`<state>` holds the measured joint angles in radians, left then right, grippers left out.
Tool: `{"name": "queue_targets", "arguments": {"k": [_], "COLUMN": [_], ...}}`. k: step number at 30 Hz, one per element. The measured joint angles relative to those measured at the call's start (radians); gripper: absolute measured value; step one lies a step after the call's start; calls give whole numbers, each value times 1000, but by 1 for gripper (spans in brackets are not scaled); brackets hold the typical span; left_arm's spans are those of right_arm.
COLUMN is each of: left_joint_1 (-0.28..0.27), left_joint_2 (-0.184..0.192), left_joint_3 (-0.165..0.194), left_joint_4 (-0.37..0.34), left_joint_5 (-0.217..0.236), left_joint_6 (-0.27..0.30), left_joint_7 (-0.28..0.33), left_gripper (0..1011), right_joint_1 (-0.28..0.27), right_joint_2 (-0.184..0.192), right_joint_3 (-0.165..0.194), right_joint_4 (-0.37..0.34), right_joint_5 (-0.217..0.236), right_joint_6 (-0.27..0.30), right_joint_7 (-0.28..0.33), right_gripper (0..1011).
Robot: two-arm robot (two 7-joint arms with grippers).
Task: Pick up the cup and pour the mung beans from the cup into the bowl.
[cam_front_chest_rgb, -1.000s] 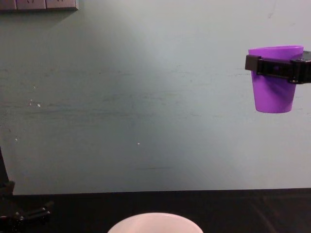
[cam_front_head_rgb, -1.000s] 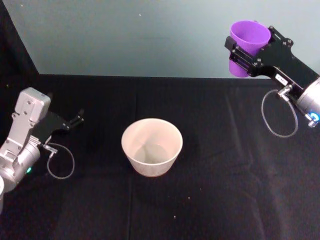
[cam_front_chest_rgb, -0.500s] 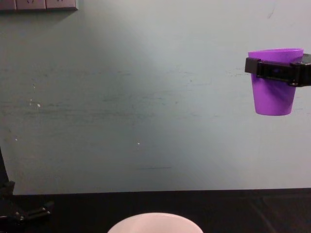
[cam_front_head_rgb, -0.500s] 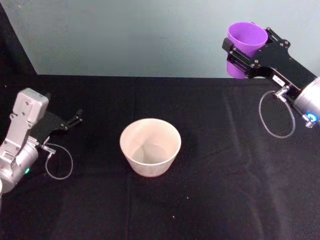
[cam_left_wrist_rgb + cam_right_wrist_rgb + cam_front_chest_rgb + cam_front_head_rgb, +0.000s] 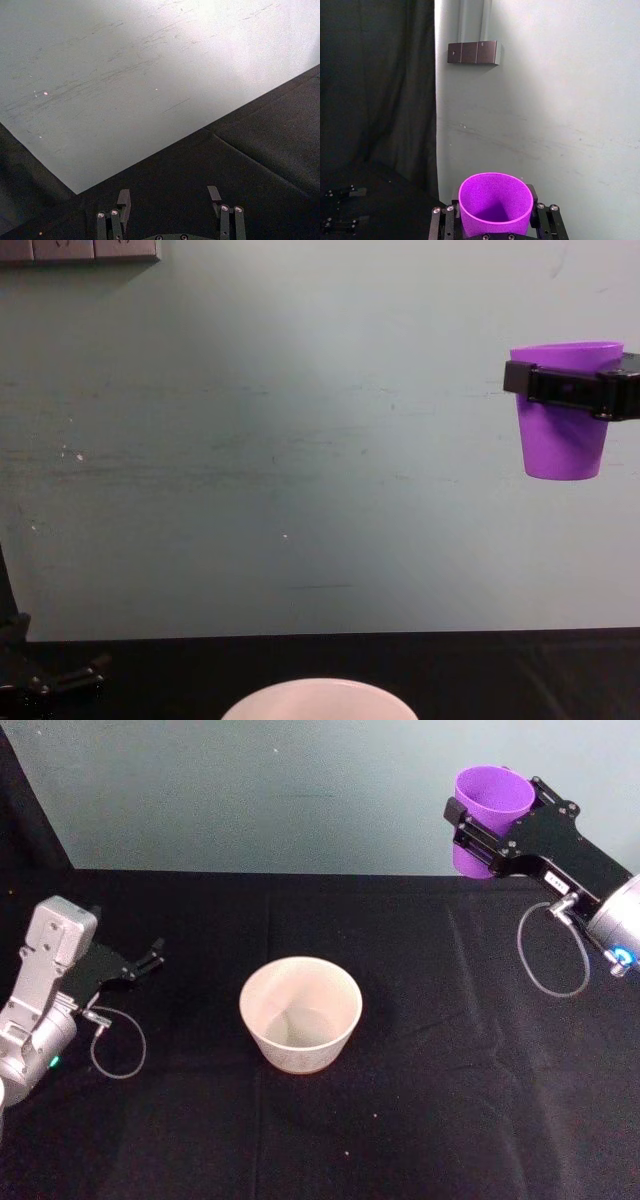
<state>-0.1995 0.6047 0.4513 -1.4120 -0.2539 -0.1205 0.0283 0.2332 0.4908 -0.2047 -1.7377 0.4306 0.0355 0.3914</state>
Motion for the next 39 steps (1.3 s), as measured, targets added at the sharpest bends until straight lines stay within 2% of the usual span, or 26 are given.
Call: {"name": "queue_targets", "arguments": {"k": [39], "left_joint_1": [0], "left_joint_2": [0], "left_joint_3": [0], "left_joint_4": [0], "left_joint_5": [0], "left_joint_6": [0], "left_joint_7": [0], "left_gripper": [1000], "right_joint_1": [0], "right_joint_2": [0], "right_joint_3": [0], "right_joint_4": [0], "right_joint_5": [0], "right_joint_6": [0], "right_joint_7": [0], "right_gripper": [746]}}
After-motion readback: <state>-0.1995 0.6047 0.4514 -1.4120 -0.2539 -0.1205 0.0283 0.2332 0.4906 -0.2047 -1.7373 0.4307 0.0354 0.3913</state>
